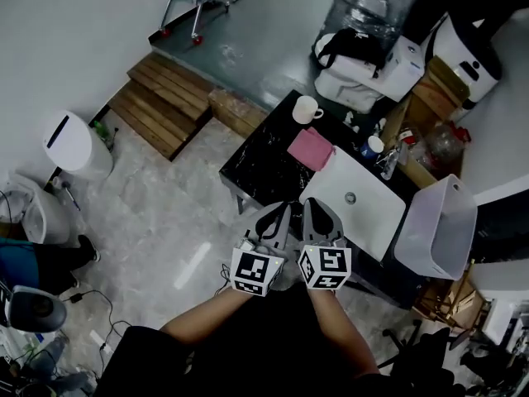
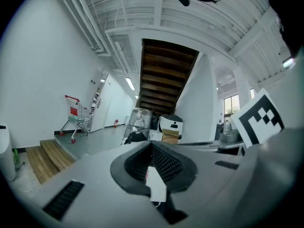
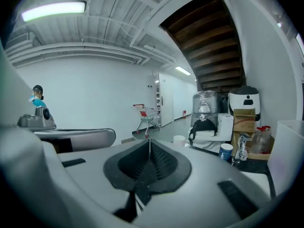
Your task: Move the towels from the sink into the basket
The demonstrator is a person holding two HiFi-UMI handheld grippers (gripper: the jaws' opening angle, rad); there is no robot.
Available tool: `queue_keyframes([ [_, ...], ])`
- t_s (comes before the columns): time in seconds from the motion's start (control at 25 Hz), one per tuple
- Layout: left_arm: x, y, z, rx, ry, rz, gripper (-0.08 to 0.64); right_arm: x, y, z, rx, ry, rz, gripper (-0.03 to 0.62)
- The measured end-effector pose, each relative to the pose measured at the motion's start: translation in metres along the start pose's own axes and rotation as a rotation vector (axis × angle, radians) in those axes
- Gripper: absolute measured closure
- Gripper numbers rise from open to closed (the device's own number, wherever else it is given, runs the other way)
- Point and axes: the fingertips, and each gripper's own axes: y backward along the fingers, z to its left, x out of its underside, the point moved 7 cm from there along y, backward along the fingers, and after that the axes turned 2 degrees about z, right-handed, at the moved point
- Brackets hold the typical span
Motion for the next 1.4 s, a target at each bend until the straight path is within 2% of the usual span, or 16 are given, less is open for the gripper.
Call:
queue_keyframes([
  [0.24,0.005,0.008,0.031,-0.027,0.028,0.010,0.555,0.002,-0.025,0.028,-0.025,0.026,0.037,0.571],
  [0.6,-0.001,-0.014,0.046,-0.028,0.026,-0.007,0.555,0.001,-0.051,0.014,-0.011,0.025,0.048,0.571],
  [0.88,-0.002,-0.046,0.062,-0.015,0.022,0.015,0.555,-0.002,-0.080,-0.007,-0.002,-0.008,0.048,0.571],
  [1.08,-0.003,-0.088,0.065,0.018,0.003,0.035,0.555,0.000,-0.106,-0.034,0.003,-0.019,0.070,0.571],
  [1.4,0.002,-0.158,0.080,0.023,-0.005,0.096,0.555,0.011,-0.161,-0.082,0.015,-0.040,0.139,0.571],
])
